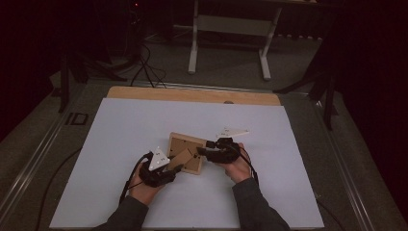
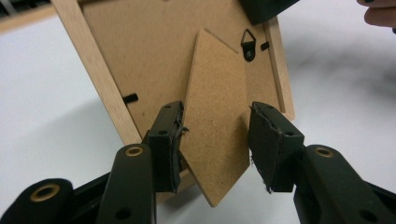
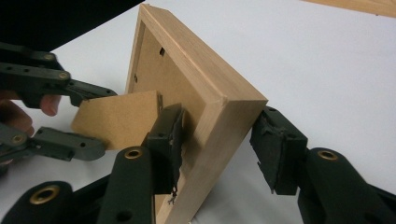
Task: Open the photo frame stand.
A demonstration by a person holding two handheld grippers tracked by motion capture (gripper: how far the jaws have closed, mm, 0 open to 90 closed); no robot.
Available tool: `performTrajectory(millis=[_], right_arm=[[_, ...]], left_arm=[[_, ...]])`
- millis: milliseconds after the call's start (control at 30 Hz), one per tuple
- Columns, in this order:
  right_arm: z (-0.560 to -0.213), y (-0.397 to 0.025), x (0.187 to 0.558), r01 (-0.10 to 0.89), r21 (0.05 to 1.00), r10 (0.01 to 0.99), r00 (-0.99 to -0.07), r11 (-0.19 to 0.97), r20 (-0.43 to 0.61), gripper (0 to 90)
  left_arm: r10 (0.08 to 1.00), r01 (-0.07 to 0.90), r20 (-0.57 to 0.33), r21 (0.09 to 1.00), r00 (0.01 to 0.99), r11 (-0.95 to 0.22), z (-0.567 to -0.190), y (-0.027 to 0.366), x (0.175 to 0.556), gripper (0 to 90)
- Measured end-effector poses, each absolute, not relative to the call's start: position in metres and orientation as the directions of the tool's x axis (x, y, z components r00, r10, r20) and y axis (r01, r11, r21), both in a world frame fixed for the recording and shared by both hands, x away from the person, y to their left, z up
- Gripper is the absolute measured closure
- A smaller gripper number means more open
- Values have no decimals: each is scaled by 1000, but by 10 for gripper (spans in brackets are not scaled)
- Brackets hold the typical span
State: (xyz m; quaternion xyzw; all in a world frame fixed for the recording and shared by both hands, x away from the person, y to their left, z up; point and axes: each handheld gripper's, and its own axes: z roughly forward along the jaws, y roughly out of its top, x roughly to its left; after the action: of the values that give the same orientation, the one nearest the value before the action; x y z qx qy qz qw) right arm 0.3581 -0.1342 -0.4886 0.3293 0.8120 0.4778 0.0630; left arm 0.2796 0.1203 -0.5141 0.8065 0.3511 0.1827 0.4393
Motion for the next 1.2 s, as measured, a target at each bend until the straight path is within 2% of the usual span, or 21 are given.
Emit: performTrajectory(millis=[133, 167, 200, 300, 567, 1033, 1200], right_arm=[[-488, -134, 355, 459, 826, 596, -779, 329, 196, 542], [-488, -133, 354, 455, 828, 595, -780, 327, 194, 544], [-488, -133, 354, 452, 830, 593, -782, 327, 192, 550], [-485, -133, 351, 438, 839, 585, -789, 324, 186, 566], [-478, -130, 344, 390, 856, 579, -803, 339, 137, 583], [-473, -119, 333, 324, 862, 603, -797, 390, 27, 575], [-473, -118, 331, 323, 861, 603, -797, 393, 24, 570]], left_arm=[[721, 477, -124, 822, 681, -309, -514, 127, 285, 580], [721, 477, -124, 822, 681, -309, -514, 127, 285, 591], [706, 517, -190, 808, 683, -282, -515, 132, 289, 608], [683, 551, -250, 792, 686, -264, -516, 139, 292, 676], [700, 545, -213, 786, 681, -292, -517, 135, 291, 730], [740, 543, -167, 784, 652, -301, -523, 134, 297, 728], [743, 530, -136, 784, 656, -324, -523, 132, 295, 718]])
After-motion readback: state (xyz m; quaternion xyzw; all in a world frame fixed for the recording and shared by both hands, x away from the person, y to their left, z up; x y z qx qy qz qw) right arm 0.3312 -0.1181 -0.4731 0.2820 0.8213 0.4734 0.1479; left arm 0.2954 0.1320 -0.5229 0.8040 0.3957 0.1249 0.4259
